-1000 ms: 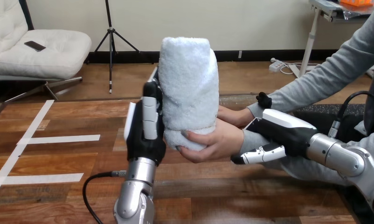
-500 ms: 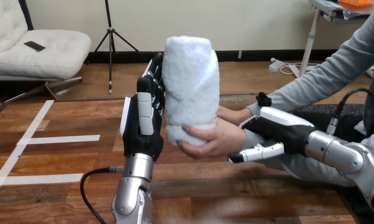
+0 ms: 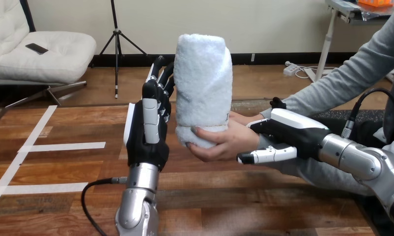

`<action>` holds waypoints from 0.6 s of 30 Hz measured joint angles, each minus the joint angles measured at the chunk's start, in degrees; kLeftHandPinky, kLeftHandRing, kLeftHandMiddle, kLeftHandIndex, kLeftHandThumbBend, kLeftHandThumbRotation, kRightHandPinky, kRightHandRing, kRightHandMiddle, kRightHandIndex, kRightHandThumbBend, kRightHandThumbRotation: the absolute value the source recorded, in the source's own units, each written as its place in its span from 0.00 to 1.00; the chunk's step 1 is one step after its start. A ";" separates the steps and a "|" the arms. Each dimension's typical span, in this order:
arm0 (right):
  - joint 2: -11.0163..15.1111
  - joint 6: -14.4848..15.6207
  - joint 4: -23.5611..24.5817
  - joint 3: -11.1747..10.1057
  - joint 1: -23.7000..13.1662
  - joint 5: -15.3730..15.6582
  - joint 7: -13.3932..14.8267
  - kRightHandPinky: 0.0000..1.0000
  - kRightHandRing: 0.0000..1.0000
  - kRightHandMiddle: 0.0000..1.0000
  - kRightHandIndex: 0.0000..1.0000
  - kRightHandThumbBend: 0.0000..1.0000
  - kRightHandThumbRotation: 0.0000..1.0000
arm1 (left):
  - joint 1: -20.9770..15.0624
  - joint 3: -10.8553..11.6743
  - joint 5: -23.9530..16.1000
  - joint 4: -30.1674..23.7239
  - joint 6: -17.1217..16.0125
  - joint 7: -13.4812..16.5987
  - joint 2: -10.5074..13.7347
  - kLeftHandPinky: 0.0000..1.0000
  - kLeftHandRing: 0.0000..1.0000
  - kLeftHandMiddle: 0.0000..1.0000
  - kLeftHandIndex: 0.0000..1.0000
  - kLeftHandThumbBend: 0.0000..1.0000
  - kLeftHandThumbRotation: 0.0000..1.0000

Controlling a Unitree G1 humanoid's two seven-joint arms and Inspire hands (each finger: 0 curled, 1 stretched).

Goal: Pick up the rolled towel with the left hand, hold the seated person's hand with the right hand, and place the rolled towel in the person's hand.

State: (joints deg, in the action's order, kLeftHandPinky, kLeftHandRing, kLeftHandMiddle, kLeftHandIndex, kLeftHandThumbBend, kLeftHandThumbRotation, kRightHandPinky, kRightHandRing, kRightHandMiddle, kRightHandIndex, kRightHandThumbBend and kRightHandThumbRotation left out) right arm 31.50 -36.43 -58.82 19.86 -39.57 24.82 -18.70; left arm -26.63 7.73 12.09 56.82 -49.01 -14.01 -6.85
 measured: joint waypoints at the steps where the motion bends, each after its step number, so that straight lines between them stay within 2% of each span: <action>1: 0.01 -0.01 0.00 0.00 0.00 0.00 0.03 0.69 0.80 0.82 0.83 1.00 0.98 | 0.13 0.00 -0.26 -0.10 0.00 0.17 0.06 0.96 0.89 0.91 0.96 1.00 1.00; 8: 0.11 -0.07 0.24 -0.25 0.17 -0.07 0.22 0.69 0.80 0.83 0.84 1.00 1.00 | 1.17 -0.08 -1.93 -0.92 0.00 0.88 0.61 0.97 0.90 0.91 0.97 1.00 0.99; 18: 0.19 -0.07 1.69 -1.65 1.75 -0.29 2.13 0.69 0.80 0.83 0.85 1.00 1.00 | 4.27 -0.59 -4.64 -4.04 -0.03 1.73 1.69 0.97 0.89 0.90 0.96 1.00 0.98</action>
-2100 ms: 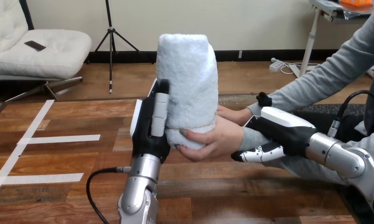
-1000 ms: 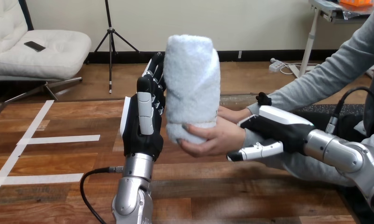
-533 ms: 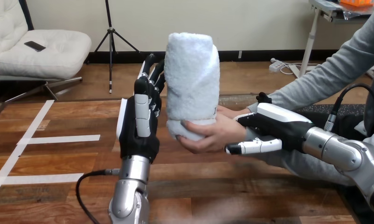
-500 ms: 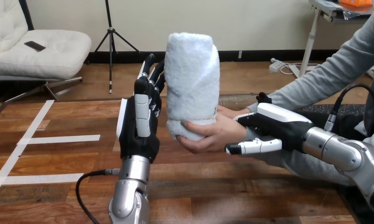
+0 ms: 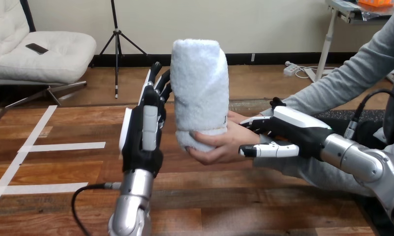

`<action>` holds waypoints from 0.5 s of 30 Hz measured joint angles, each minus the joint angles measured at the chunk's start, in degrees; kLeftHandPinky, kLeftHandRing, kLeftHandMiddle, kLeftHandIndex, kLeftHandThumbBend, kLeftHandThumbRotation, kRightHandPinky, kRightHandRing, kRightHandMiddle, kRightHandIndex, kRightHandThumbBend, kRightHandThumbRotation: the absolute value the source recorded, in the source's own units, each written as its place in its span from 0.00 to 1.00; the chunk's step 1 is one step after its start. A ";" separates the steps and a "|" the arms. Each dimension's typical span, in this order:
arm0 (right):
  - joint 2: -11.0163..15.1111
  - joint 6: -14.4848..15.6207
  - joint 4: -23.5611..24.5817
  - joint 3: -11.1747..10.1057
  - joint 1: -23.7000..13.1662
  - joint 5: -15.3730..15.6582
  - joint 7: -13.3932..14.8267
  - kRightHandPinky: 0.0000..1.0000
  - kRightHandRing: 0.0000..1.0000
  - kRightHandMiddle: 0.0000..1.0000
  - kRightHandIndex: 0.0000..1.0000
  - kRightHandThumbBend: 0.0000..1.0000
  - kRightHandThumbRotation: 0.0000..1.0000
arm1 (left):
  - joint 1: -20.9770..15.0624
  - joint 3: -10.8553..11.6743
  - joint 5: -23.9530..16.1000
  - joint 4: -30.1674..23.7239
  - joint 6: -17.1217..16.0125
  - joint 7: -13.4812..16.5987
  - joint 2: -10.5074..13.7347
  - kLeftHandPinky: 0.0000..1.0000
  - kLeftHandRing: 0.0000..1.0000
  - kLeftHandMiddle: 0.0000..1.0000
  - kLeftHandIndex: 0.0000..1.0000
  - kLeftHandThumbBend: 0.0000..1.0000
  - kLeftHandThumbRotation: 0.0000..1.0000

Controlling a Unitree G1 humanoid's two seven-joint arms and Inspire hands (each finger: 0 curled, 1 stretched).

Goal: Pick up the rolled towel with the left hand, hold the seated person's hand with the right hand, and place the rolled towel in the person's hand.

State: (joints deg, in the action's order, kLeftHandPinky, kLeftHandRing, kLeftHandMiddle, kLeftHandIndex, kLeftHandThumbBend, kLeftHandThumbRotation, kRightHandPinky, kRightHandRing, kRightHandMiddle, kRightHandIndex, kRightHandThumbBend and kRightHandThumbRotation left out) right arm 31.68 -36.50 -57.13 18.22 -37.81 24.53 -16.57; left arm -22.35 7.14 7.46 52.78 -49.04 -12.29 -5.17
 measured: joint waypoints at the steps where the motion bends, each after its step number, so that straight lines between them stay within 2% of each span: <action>1: 0.03 -0.01 0.19 -0.22 0.22 -0.08 0.09 0.69 0.80 0.83 0.85 1.00 1.00 | 0.47 -0.02 -0.13 -0.50 0.00 0.00 0.01 0.97 0.89 0.90 0.96 1.00 0.98; 5: 0.10 -0.13 0.82 -0.95 1.09 -0.57 0.57 0.69 0.80 0.83 0.85 1.00 1.00 | 2.70 -0.23 -0.24 -2.28 -0.25 -0.07 -0.01 0.97 0.88 0.89 0.95 1.00 0.98; 15: 0.23 -0.16 3.66 -3.37 4.08 -2.68 0.98 0.71 0.81 0.84 0.85 1.00 1.00 | 8.25 -1.31 0.04 -7.52 -0.30 -1.44 1.70 0.93 0.88 0.88 0.93 0.99 1.00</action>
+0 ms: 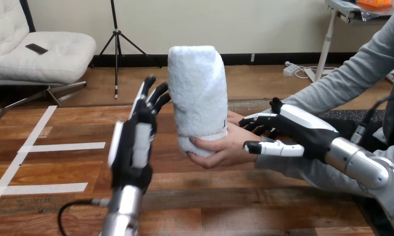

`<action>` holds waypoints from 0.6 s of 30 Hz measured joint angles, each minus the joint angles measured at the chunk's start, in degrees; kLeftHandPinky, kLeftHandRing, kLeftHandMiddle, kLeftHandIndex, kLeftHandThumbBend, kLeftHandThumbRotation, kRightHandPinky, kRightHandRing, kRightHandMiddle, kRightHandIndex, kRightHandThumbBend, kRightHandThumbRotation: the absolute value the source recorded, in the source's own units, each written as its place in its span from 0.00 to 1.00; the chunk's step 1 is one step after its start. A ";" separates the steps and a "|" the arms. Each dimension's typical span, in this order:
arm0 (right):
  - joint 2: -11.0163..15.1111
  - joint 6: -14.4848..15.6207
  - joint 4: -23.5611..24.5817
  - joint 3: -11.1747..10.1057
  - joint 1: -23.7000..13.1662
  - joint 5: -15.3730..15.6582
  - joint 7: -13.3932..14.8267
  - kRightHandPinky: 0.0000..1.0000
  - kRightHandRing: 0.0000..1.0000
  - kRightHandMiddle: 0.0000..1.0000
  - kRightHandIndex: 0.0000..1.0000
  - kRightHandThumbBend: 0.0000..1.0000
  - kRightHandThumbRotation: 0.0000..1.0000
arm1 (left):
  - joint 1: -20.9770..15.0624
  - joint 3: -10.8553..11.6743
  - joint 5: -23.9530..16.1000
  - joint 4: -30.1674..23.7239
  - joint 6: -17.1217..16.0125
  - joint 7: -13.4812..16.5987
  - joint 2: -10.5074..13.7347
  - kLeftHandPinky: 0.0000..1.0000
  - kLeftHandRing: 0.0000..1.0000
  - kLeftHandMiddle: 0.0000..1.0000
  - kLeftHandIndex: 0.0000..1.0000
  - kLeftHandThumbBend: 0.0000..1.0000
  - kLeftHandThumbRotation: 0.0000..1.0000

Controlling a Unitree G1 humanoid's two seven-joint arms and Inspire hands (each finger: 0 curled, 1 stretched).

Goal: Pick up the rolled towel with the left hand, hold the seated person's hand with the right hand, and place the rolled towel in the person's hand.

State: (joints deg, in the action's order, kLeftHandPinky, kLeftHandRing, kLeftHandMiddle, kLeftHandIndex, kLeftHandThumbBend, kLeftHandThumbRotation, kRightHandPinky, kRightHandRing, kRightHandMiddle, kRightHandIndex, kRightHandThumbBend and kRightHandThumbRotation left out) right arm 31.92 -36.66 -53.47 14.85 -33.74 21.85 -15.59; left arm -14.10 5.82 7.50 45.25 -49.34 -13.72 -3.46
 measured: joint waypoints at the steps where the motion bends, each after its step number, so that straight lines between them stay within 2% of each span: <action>1: 0.03 0.03 0.29 -0.19 0.30 -0.27 0.00 0.71 0.81 0.84 0.85 1.00 1.00 | 0.64 -0.12 0.13 -0.65 0.00 -0.15 0.15 0.93 0.87 0.88 0.92 0.99 1.00; 12: 0.13 1.96 6.13 -3.42 4.58 -4.30 -0.42 0.73 0.83 0.86 0.88 1.00 1.00 | 8.12 -0.84 2.18 -8.77 0.24 -1.58 0.56 0.90 0.88 0.89 0.91 0.92 1.00; 18: 0.13 2.68 10.82 -5.97 8.11 -8.00 -0.56 0.73 0.84 0.87 0.88 1.00 1.00 | 11.91 -1.33 3.38 -12.77 0.49 -2.47 0.53 0.89 0.87 0.89 0.90 0.92 1.00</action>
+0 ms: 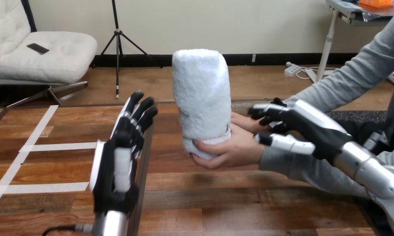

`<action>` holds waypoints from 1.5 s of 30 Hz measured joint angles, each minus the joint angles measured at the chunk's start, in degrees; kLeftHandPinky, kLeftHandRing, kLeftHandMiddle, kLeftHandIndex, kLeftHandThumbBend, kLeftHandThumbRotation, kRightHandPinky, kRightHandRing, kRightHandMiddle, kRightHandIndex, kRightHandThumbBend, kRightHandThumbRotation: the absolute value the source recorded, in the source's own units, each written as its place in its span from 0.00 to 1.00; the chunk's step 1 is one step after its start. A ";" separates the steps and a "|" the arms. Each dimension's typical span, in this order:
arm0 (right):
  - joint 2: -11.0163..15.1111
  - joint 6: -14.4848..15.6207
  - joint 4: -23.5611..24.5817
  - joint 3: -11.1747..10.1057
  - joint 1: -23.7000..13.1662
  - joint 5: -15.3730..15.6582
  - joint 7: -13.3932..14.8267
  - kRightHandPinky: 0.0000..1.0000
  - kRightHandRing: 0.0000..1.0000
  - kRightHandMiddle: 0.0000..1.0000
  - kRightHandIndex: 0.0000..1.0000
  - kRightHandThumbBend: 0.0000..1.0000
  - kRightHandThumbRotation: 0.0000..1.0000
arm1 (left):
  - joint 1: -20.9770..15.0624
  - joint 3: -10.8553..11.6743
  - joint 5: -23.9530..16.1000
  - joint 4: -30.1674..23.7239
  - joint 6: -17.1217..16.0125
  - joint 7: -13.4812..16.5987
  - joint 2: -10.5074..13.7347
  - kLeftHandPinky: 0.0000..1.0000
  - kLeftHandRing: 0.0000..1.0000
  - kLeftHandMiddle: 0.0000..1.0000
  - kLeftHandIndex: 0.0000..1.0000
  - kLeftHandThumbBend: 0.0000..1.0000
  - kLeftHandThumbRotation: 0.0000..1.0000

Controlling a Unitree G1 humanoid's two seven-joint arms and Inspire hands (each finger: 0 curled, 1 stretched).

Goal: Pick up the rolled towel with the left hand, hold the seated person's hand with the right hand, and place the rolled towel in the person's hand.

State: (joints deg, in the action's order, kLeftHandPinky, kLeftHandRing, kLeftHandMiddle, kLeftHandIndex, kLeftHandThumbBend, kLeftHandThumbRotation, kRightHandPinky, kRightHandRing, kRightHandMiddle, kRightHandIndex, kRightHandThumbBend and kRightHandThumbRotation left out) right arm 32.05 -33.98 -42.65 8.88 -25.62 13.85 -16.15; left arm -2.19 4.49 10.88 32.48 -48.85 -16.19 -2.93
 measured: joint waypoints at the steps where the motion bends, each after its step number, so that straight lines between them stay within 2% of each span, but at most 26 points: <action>1: 0.00 0.00 0.94 -0.42 0.65 -0.63 0.01 0.74 0.84 0.87 0.88 1.00 1.00 | 0.64 -0.07 0.08 -0.68 0.05 -0.09 0.01 0.88 0.87 0.89 0.90 0.92 1.00; 7: -0.06 0.45 6.72 -2.49 4.67 -3.11 0.10 0.77 0.87 0.88 0.89 1.00 1.00 | 4.26 -0.44 0.91 -4.40 0.93 -0.56 0.14 0.87 0.87 0.89 0.90 0.91 0.99; 11: -0.29 0.66 10.51 -3.49 7.70 -6.07 -0.05 0.84 0.90 0.90 0.90 1.00 1.00 | 6.51 -0.64 1.70 -6.55 1.50 -1.09 0.27 0.85 0.88 0.89 0.89 0.92 0.97; 20: -1.86 0.15 18.86 -5.70 15.46 -11.30 0.73 0.86 0.91 0.91 0.90 1.00 1.00 | 11.15 -1.23 2.29 -11.18 3.04 -1.39 0.93 0.82 0.88 0.89 0.89 0.92 0.96; 28: -6.10 -0.18 25.93 -6.74 22.48 -17.56 1.34 0.94 0.95 0.95 0.93 0.97 1.00 | 14.07 -1.63 4.70 -14.81 4.66 -3.46 1.77 0.78 0.87 0.90 0.89 0.90 0.93; 33: -10.00 -0.63 30.06 -6.70 26.65 -21.55 1.58 0.99 0.98 0.97 0.95 0.95 1.00 | 15.72 -1.86 5.93 -17.94 6.48 -4.62 2.33 0.77 0.86 0.90 0.89 0.90 0.91; 38: -14.19 -0.63 33.95 -6.35 30.24 -24.59 1.61 1.00 0.98 0.97 0.96 0.94 1.00 | 16.84 -1.99 6.32 -20.53 7.51 -5.17 2.77 0.77 0.86 0.89 0.89 0.88 0.90; 45: -18.90 -0.61 39.35 -4.80 34.58 -27.52 1.38 1.00 0.99 0.97 0.96 0.95 1.00 | 17.43 -1.96 6.24 -24.00 8.69 -5.38 3.49 0.77 0.86 0.89 0.88 0.88 0.89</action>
State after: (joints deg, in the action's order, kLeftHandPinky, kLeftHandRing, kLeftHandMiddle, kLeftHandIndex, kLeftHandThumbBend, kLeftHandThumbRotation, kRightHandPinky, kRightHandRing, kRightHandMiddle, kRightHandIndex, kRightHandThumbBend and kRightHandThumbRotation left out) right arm 13.15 -34.59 -3.30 4.08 8.96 -13.67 -14.77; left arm 15.24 2.53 17.12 8.48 -40.15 -21.57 0.55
